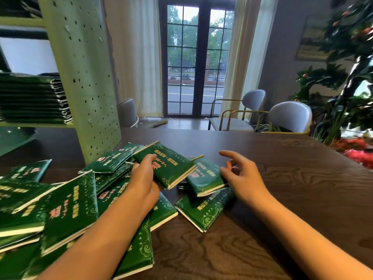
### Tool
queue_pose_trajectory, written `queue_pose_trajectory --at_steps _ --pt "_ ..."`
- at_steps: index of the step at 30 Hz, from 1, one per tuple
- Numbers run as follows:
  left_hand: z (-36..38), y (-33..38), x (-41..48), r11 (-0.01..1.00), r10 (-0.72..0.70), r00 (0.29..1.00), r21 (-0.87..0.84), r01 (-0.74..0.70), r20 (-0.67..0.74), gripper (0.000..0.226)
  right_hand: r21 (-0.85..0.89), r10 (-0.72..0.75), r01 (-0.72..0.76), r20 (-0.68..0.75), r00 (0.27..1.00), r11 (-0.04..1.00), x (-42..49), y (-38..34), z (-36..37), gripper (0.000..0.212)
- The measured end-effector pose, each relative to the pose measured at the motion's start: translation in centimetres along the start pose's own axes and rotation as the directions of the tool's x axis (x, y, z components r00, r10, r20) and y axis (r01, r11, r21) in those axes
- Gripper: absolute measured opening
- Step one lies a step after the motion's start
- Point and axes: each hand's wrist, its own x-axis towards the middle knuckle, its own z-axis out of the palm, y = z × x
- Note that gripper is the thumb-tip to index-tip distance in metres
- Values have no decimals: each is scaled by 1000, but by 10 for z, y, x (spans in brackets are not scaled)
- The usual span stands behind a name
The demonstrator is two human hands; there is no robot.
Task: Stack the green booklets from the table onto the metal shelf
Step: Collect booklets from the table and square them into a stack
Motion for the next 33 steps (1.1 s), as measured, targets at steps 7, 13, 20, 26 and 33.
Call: queue_pose_trajectory --at_steps 7,13,20,26,33 --pt "6 -3 -10 991 -58 997 125 52 41 27 247 -68 154 -324 944 957 1 -6 -11 26" --pt "13 -9 -22 980 -155 968 152 126 197 23 298 -106 180 -249 963 937 -6 -5 0 29" --pt "15 -13 -27 975 -57 970 221 3 238 29 86 -305 302 19 952 949 -20 -9 24 31" --pt "5 -1 -16 979 2 998 202 -16 66 18 -677 -115 288 289 950 677 -14 -8 -3 59" --pt "-1 8 -12 990 30 999 139 -34 36 45 -746 91 305 438 894 591 -11 -6 -12 92"
